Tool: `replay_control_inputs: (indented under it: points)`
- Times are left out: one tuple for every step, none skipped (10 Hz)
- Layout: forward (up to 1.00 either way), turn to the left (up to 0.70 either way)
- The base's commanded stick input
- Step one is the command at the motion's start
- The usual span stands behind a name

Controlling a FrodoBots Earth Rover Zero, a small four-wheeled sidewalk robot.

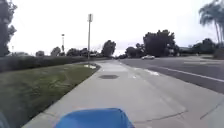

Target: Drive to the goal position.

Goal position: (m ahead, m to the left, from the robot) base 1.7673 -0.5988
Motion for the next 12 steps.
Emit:
replay_control_inputs:
  points:
    - [0.85, 0.19]
    - [0.85, 0.05]
    - [0.85, 0.00]
    - [0.85, 0.00]
    - [0.85, 0.00]
    - [0.85, 0.00]
    - [1.00, 0.00]
    - [1.00, 0.00]
    - [1.00, 0.00]
    - [1.00, 0.00]
    - [1.00, 0.00]
    - [1.00, 0.00]
